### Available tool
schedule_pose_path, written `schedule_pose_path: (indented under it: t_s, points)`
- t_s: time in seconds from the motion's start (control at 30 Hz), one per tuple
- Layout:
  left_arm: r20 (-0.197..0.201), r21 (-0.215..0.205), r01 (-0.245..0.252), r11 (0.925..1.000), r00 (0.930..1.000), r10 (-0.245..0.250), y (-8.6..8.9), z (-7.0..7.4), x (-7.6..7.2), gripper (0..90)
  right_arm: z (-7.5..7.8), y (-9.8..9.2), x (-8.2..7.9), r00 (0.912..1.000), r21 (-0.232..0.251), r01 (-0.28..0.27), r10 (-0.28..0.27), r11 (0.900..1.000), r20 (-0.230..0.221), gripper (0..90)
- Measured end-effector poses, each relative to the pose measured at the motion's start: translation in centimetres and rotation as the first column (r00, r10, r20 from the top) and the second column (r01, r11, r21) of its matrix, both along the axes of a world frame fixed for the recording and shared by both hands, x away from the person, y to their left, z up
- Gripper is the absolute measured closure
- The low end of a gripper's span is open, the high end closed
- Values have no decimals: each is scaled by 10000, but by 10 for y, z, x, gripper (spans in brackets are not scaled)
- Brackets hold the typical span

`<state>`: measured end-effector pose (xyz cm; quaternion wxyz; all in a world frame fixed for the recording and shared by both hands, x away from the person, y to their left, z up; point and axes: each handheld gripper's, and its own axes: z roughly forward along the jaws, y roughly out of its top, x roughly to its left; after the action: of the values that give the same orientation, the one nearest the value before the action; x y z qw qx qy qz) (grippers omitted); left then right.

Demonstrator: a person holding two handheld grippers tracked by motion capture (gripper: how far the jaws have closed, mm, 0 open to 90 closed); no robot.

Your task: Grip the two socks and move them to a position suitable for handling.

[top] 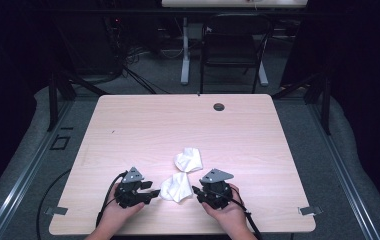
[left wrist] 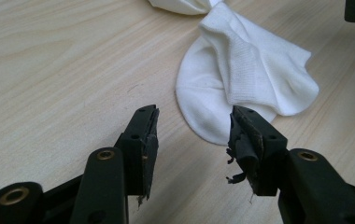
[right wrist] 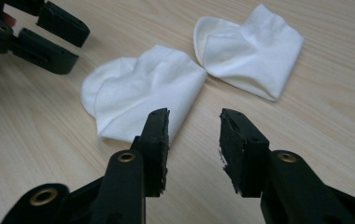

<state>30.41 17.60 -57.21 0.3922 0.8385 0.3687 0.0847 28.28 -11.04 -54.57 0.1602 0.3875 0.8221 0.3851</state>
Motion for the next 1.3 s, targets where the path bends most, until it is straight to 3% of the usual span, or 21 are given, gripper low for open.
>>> schedule_pose_path:
  t_s: [0.27, 0.43, 0.77, 1.3]
  points:
    - [-31, -60, 92, 9999, 10000, -92, -4, 0, -1, 604, -3, 15, 6, 9997, 279, -106, 112, 9996, -212, 681]
    - [-182, -220, 71, 9997, 9998, -75, -4, -1, 0, 654, -4, 26, 6, 9993, 38, -299, 299, 9995, -240, 695]
    - [-194, -275, 32, 9996, 9998, -37, -2, 0, 1, 675, -7, 48, 9, 9972, 124, -668, 672, 9977, -333, 709]
    - [-86, -124, -4, 9999, 10000, 3, -2, 1, 1, 705, -14, 77, 12, 9913, -374, -1233, 1213, 9917, -509, 733]
